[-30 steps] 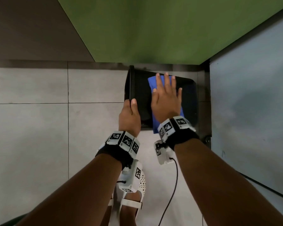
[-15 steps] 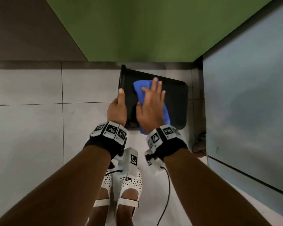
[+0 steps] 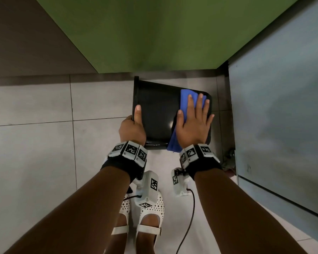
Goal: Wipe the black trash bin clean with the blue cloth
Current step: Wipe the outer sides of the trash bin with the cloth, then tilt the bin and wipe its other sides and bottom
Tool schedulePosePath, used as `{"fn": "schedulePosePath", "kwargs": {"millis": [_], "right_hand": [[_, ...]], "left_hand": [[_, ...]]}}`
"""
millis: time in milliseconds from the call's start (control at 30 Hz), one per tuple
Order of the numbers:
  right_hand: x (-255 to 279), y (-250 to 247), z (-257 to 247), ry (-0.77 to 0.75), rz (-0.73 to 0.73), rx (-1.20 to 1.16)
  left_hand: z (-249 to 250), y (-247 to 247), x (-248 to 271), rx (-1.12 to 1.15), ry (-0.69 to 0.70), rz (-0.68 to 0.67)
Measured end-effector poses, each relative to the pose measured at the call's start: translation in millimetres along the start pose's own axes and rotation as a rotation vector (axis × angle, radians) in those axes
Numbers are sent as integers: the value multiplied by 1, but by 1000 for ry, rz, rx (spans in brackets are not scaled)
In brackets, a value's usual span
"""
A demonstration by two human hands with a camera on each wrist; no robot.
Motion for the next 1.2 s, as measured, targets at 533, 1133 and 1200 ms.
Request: {"fn": "schedulePosePath", "kwargs": {"millis": [533, 1133, 1200], "right_hand": [[-5, -27, 55, 572, -136, -760], [-7, -72, 79, 534, 66, -625], [-6, -75, 73, 514, 96, -576]], "left_hand": [[-4, -19, -9, 23, 1, -81], [-91, 14, -21, 331, -416, -257], [-82, 4, -22, 243, -355, -147]]}}
Point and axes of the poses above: each hand's wrist, its own x-axis away from the middle knuckle, its own y-axis out of the palm, z = x × y, the point moved 10 cm from there along -x, towards the middle knuckle, and after that the axes turned 4 degrees about -x, right-handed, at the moved point
